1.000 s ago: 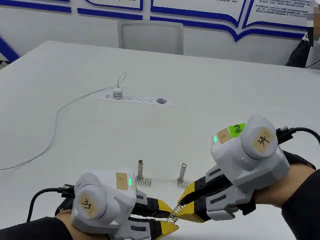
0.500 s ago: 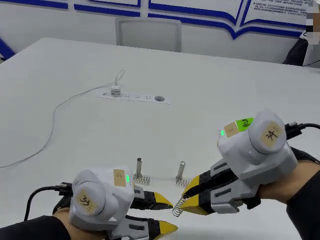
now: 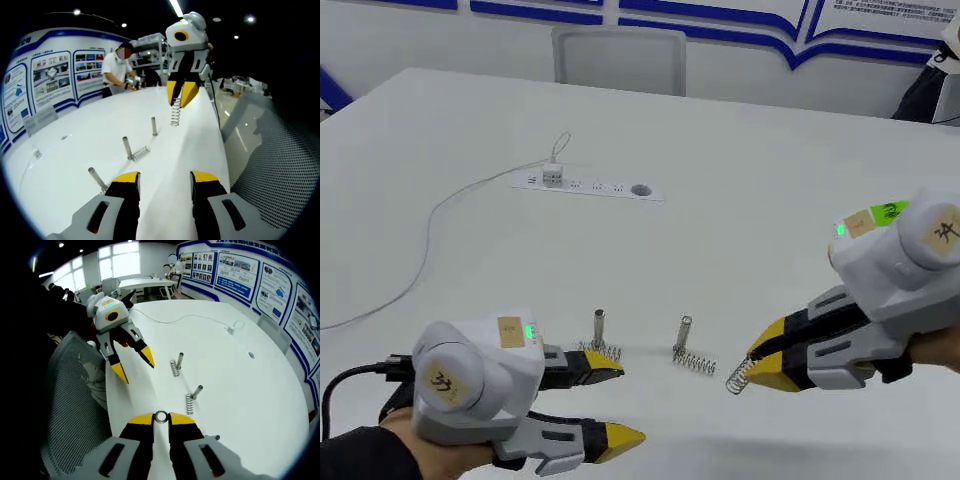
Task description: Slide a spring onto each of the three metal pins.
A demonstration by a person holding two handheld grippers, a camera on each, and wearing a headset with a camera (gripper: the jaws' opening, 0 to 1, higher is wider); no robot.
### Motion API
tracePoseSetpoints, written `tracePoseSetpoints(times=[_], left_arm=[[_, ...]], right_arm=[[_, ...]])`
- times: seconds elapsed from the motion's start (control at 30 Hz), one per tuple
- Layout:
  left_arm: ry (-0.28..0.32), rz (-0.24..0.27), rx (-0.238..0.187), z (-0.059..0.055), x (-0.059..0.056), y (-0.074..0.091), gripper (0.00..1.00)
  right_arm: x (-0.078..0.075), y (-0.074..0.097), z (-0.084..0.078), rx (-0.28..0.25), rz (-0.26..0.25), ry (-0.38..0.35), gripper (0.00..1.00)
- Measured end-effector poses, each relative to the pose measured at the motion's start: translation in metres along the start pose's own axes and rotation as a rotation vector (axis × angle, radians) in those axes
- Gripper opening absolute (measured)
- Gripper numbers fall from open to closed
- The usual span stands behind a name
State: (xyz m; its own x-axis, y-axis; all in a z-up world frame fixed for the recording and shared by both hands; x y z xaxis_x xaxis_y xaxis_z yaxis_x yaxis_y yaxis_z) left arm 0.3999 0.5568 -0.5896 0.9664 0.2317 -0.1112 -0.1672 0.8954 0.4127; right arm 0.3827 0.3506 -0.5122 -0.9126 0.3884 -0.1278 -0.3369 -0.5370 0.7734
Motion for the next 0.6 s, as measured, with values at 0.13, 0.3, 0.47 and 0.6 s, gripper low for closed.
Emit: tracePoseSetpoints(times=[0.13, 0.3, 0.47, 0.6], left_arm=[[0.022, 0.033, 0.001, -0.005, 0.005, 0.01, 0.44], [0.048, 0.069, -0.009, -0.008, 0.01, 0.019, 0.46], [0.063, 0.089, -0.017, -0.008, 0.013, 0.022, 0.47], [0.064, 0.099, -0.019, -0.009, 0.014, 0.023, 0.48]], right_arm=[[-0.011, 0.013, -0.008, 0.006, -0.038, -0.021, 0.12], [-0.026, 0.025, -0.015, 0.03, -0.082, -0.034, 0.12], [-0.041, 0.034, -0.02, 0.06, -0.12, -0.039, 0.12], [-0.051, 0.034, -0.024, 0.087, -0.143, -0.047, 0.12]])
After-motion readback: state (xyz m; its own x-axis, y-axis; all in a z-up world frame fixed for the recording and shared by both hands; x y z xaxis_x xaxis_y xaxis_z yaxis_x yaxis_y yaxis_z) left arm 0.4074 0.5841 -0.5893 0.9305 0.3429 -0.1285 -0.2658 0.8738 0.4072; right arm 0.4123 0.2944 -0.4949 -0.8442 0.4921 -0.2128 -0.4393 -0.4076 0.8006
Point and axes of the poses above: the centre of the closed fingertips' face, and the gripper's own axes: y roughly backward along the fingers, x roughly to its left, z roughly out of its top, the point moved 7 cm from there along y, roughly backward along the fingers, and after that the axes turned 9 degrees about y, right-handed, at the moved point
